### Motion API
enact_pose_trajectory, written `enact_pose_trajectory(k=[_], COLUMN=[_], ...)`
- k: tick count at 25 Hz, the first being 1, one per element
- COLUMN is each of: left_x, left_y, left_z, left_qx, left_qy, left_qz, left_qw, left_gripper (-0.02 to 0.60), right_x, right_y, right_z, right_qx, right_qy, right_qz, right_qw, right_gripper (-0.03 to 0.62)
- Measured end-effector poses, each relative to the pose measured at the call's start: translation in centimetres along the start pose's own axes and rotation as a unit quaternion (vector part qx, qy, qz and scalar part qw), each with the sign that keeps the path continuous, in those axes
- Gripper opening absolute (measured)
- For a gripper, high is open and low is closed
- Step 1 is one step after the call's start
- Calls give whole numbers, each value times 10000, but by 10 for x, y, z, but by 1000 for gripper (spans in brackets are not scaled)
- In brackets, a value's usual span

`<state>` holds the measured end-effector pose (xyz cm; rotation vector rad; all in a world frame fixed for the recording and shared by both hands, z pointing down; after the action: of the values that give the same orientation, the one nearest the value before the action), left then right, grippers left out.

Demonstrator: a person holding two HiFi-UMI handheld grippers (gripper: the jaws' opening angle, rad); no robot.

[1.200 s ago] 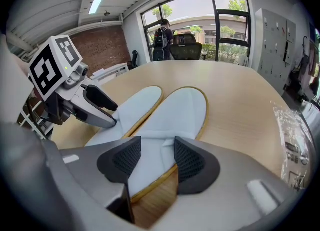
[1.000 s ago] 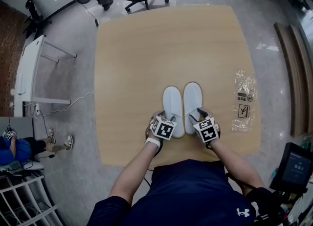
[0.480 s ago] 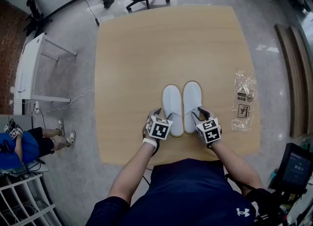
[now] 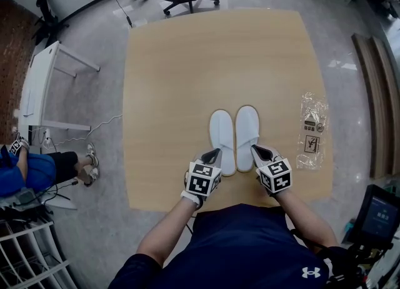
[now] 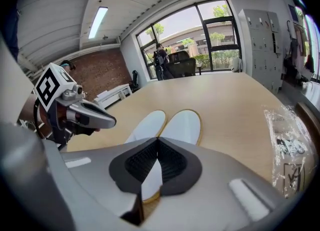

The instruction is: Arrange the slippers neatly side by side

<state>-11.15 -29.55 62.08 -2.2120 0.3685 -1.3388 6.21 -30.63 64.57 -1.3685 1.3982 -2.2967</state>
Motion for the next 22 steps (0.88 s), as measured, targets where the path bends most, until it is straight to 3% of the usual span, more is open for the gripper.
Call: enact_pose_trajectory(k=[6, 13, 17, 22], left_x=[-28, -50, -58, -54], left_y=[25, 63, 75, 68], left_z=[41, 84, 95, 84], left_qx=[121, -15, 193, 121], left_qy=[-716, -1567, -1624, -1477], left_qz=[616, 1200, 1506, 1349], left_qw=[9955, 9803, 9750, 9797], left_gripper=[3, 3, 3, 3], right_x=[-38, -63, -80, -82], right_y=[48, 92, 121, 117], right_z=[-13, -22, -27, -21], right_qx=[28, 206, -61, -110], right_qy=[293, 486, 236, -41], right_qz=[1018, 1621, 2174, 2247], right_qw=[9944, 9854, 9758, 9743], right_gripper=[11, 11, 11, 11])
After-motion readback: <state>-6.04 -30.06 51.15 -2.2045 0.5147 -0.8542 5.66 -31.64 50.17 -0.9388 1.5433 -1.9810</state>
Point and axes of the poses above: the fingertips, and each gripper's own axes: x forward along the fingers, z to its right, y out of its top, the point moved 6 cm from there along -x, backward along the fingers, and after that the axes turned 10 degrees about -x, right-handed, at the moved point
